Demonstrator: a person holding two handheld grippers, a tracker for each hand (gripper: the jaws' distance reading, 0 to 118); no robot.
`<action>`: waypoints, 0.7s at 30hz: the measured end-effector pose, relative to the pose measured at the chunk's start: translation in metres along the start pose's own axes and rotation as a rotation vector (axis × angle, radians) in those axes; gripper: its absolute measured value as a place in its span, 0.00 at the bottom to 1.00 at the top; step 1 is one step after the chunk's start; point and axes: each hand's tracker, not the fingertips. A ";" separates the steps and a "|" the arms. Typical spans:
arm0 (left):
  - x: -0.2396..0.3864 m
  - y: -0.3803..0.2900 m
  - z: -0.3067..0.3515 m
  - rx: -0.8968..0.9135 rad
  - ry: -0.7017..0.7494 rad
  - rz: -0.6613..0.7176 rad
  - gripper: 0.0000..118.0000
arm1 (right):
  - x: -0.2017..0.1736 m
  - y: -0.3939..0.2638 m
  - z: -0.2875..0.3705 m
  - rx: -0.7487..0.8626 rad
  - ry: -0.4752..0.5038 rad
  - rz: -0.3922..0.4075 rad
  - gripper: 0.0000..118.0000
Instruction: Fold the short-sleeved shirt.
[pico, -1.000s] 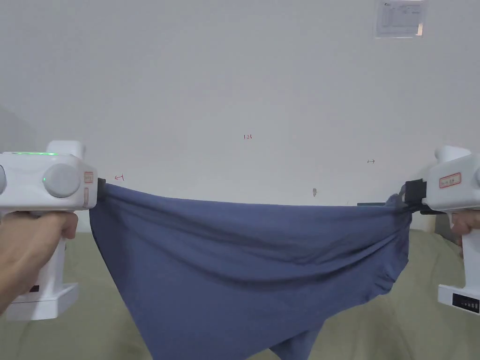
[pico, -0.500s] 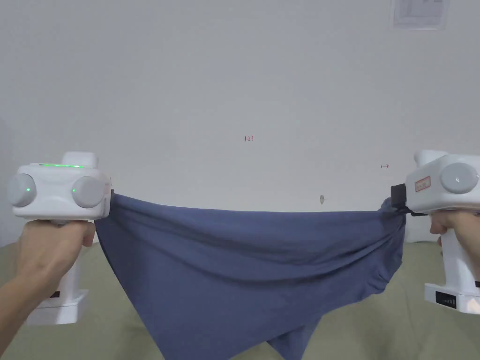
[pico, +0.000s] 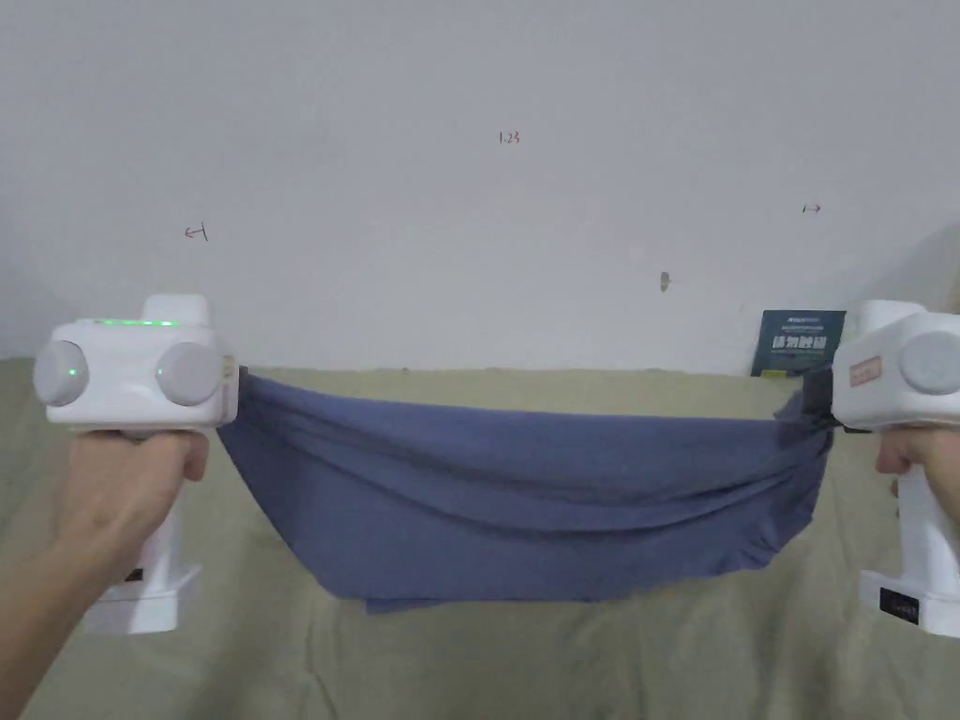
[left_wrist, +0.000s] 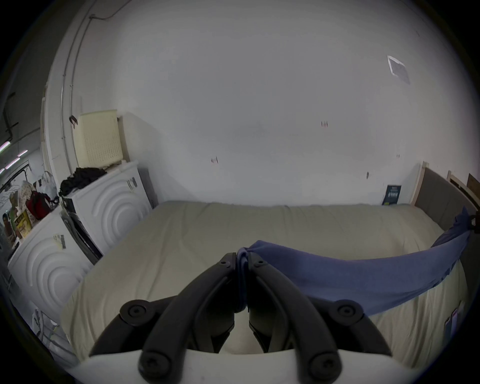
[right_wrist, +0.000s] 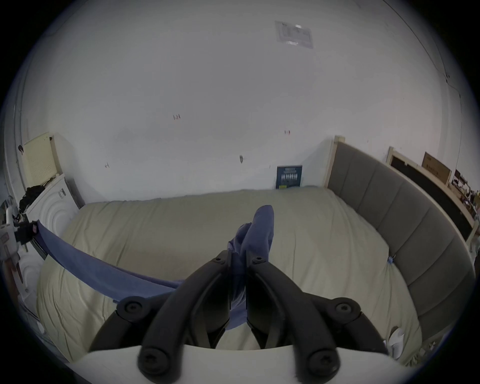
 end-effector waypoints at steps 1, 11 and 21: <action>0.001 -0.016 -0.006 -0.010 -0.006 -0.002 0.04 | 0.002 -0.016 -0.007 -0.026 0.002 0.000 0.10; -0.008 -0.154 -0.012 -0.214 -0.055 -0.039 0.04 | 0.027 -0.171 -0.017 -0.167 0.026 -0.104 0.10; -0.032 -0.215 0.065 -0.255 -0.069 -0.064 0.04 | 0.059 -0.245 0.058 -0.203 0.076 -0.213 0.09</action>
